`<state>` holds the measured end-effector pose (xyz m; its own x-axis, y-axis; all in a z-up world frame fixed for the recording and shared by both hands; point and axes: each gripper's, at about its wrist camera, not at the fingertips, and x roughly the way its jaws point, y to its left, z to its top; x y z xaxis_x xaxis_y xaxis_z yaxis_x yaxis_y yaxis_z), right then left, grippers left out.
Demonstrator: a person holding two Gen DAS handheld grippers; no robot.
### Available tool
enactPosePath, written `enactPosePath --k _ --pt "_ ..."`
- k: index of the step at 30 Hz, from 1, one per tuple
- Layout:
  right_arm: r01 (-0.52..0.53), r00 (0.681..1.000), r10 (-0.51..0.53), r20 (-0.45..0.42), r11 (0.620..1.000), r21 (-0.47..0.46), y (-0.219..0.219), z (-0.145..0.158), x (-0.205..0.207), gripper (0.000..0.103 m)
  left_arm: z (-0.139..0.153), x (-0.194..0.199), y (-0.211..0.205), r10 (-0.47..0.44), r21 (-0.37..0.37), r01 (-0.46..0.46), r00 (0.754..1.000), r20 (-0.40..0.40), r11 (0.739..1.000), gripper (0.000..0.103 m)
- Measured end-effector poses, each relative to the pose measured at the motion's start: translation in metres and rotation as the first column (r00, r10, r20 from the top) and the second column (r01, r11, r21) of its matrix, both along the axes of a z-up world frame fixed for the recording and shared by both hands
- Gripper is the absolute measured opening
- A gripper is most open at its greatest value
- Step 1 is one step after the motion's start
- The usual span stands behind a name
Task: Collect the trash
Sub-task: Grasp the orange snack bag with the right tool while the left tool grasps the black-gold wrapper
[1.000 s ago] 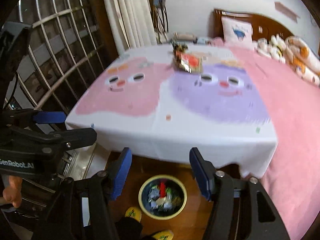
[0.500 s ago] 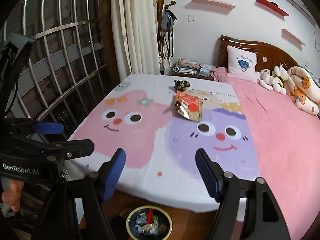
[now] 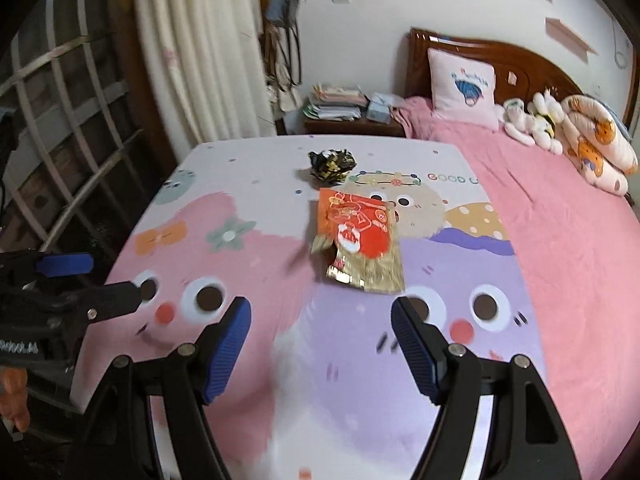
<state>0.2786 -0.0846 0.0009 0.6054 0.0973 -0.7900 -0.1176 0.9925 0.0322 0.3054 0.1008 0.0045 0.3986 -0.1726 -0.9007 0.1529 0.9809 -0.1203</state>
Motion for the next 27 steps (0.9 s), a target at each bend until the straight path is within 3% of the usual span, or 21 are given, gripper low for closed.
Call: enactPosePath --k 10,13,21,27 --pt "0.112 0.984 -0.113 -0.139 0.994 -0.014 0.005 -0.067 0.116 0.073 -0.052 0.109 0.004 -0.079 -0.01 0.078 0.995 -0.066 0.997 0.091" --pt "0.122 0.976 -0.126 -0.178 0.992 -0.033 0.008 -0.086 0.137 0.08 -0.061 0.134 0.001 -0.09 -0.02 0.089 0.993 -0.072 0.996 0.091" --pt "0.117 0.962 -0.142 -0.234 0.986 -0.116 0.009 -0.12 0.158 0.084 -0.07 0.165 -0.01 -0.127 -0.032 0.125 0.989 -0.077 0.992 0.091" --pt "0.119 0.964 -0.136 -0.229 0.989 -0.085 0.001 -0.121 0.157 0.083 -0.071 0.178 -0.018 -0.146 -0.054 0.142 0.986 -0.083 0.988 0.091"
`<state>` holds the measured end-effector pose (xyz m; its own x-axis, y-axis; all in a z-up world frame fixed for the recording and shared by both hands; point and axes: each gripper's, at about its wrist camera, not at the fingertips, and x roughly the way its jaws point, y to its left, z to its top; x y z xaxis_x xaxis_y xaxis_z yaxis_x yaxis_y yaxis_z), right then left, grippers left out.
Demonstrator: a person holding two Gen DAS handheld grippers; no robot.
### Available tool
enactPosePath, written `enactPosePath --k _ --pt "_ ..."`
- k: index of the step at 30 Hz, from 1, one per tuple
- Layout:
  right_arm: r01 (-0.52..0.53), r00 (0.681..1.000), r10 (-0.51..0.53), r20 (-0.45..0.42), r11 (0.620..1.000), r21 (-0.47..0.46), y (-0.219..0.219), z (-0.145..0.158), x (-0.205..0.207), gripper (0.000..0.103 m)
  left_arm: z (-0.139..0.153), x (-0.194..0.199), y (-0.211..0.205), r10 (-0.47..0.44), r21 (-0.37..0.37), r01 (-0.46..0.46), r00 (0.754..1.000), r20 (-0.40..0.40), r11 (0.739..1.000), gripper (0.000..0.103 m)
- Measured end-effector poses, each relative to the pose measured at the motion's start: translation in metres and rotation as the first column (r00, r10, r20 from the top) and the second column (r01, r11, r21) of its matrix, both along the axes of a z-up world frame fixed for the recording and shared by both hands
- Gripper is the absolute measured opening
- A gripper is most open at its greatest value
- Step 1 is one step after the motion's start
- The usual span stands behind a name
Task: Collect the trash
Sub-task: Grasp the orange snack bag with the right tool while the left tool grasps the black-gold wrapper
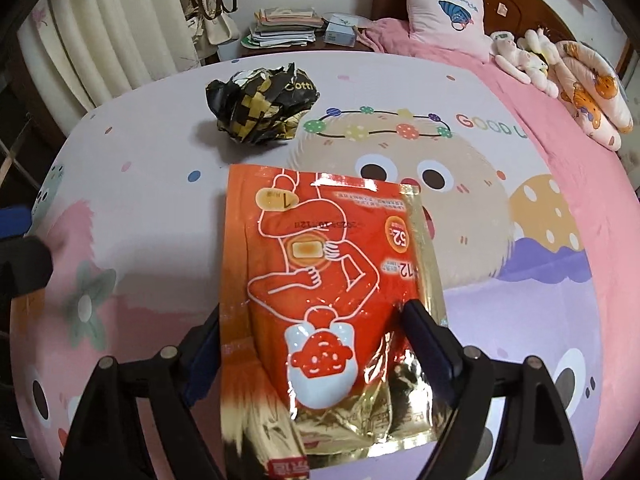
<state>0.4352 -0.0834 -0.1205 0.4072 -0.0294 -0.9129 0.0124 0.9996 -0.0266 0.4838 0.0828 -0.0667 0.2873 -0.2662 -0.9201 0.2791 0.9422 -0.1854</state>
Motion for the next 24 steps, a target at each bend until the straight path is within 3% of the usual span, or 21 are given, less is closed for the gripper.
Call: enactPosePath --k 4,6,13,17,20,24 --pt "-0.011 1.0 0.011 0.005 1.0 0.003 0.0 0.001 0.001 0.076 0.002 0.009 -0.008 -0.012 -0.022 0.012 1.0 -0.005 1.0 0.091" --pt "-0.001 1.0 0.001 0.011 1.0 0.003 -0.003 0.003 0.002 0.067 0.004 0.014 -0.011 -0.019 -0.032 0.019 1.0 -0.003 0.999 0.091" --pt "0.011 1.0 -0.012 0.017 0.999 0.032 -0.014 0.006 0.006 0.057 0.016 0.037 -0.028 -0.057 -0.052 0.059 0.998 0.033 0.997 0.091" --pt "0.054 0.998 -0.057 0.031 0.995 0.08 -0.028 0.011 0.007 0.045 0.018 0.053 -0.037 -0.071 -0.063 0.073 0.997 0.036 0.995 0.091" --pt "0.09 0.995 -0.094 0.043 0.992 0.092 -0.04 0.016 0.009 0.026 0.015 0.067 -0.043 -0.07 -0.068 0.071 0.997 0.028 0.995 0.091" --pt "0.139 0.987 -0.146 0.064 0.985 0.107 -0.057 0.023 0.011 0.021 0.01 0.085 -0.054 -0.082 -0.069 0.083 0.997 0.012 0.994 0.091"
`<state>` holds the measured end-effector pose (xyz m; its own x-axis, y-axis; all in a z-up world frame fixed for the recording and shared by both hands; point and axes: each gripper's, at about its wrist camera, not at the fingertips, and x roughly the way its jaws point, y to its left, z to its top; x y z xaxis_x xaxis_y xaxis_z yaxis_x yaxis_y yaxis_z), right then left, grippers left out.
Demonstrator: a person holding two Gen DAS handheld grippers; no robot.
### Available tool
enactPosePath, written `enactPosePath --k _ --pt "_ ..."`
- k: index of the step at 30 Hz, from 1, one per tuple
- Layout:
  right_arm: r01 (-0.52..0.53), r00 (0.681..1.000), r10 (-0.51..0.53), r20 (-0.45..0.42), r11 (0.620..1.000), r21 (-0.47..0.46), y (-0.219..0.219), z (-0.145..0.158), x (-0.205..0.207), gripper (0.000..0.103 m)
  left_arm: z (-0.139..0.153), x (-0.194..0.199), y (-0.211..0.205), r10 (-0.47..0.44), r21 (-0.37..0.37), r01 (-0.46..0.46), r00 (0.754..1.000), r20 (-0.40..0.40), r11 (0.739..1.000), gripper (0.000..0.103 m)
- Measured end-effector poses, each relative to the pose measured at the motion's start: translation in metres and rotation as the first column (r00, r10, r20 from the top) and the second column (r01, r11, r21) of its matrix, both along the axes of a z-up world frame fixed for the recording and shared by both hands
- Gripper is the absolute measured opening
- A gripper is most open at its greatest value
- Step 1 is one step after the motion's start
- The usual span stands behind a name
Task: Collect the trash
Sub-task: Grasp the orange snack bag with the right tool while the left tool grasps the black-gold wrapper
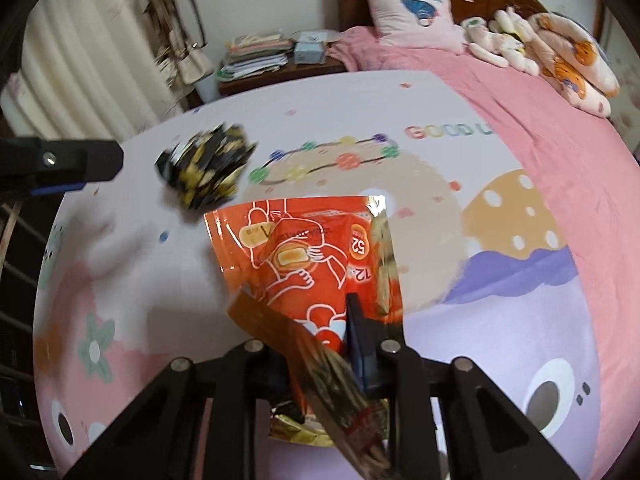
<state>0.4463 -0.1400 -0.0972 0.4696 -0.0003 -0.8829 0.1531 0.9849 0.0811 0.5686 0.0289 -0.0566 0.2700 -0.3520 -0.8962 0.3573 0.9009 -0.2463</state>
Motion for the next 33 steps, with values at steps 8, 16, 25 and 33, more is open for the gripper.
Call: enactPosePath --k 8,16,25,33 --pt "0.097 0.994 -0.098 0.057 0.995 0.026 -0.023 0.011 0.002 0.02 -0.023 0.032 -0.028 -0.037 0.018 0.038 0.998 -0.056 0.999 0.091" --pt "0.121 0.991 -0.123 0.053 0.992 0.047 -0.03 0.006 0.0 0.02 -0.053 0.05 -0.053 -0.061 0.084 0.069 0.994 -0.095 0.994 0.09" --pt "0.126 0.99 -0.13 0.049 0.989 0.082 -0.036 0.003 -0.009 0.02 -0.056 0.038 -0.057 -0.071 0.115 0.076 0.996 -0.046 0.99 0.063" --pt "0.105 0.991 -0.115 0.065 0.985 0.135 -0.036 0.015 -0.038 0.02 -0.027 -0.012 -0.047 -0.056 0.113 0.057 0.998 -0.02 0.992 0.06"
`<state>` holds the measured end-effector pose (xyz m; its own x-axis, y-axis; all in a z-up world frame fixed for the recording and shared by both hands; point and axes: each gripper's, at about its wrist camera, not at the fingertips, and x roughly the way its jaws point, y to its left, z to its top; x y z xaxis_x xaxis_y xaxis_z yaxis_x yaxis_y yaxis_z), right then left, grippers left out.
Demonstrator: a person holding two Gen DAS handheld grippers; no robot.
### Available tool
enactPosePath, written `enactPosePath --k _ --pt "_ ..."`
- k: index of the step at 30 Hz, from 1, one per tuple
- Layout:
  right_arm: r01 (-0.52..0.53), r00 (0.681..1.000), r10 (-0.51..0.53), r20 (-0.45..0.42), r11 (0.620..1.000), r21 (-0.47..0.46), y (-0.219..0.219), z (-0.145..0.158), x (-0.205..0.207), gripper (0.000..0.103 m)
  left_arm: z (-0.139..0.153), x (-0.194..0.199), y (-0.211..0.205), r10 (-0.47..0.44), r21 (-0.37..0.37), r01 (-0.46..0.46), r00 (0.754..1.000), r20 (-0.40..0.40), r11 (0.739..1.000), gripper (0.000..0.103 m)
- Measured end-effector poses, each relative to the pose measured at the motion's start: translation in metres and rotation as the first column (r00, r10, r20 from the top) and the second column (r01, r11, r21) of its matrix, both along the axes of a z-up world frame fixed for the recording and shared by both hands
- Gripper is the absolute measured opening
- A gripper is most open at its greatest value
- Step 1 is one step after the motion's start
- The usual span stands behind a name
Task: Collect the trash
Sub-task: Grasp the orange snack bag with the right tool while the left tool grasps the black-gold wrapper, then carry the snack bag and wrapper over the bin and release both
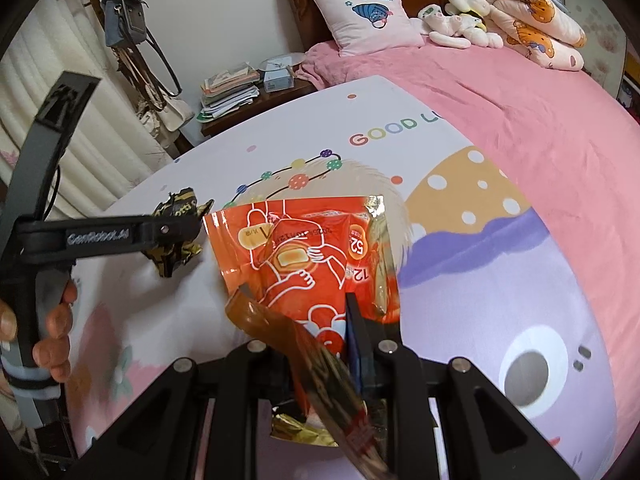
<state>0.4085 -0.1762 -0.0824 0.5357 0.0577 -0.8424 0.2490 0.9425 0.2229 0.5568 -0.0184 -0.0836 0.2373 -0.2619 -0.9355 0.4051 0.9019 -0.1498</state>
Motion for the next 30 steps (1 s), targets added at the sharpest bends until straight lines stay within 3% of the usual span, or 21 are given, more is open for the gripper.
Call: enactPosePath --k 8,16,22,30 --pt "-0.084 0.995 0.081 0.054 0.995 0.057 0.001 0.032 -0.065 0.02 0.053 -0.107 0.017 0.052 -0.039 -0.05 0.998 0.034 0.998 0.06" --pt "-0.244 0.967 0.234 0.099 0.965 0.1 -0.003 0.06 -0.155 0.02 0.097 -0.247 0.023 0.173 -0.067 -0.167 0.979 0.104 0.984 0.06" --pt "-0.368 0.928 0.355 0.111 0.922 0.123 -0.01 0.068 -0.23 0.02 0.109 -0.345 0.02 0.256 -0.067 -0.248 0.957 0.14 0.966 0.06" --pt "-0.464 0.886 0.458 0.074 0.869 0.174 -0.021 0.055 -0.315 0.02 0.102 -0.453 0.013 0.323 -0.073 -0.316 0.939 0.119 0.946 0.06"
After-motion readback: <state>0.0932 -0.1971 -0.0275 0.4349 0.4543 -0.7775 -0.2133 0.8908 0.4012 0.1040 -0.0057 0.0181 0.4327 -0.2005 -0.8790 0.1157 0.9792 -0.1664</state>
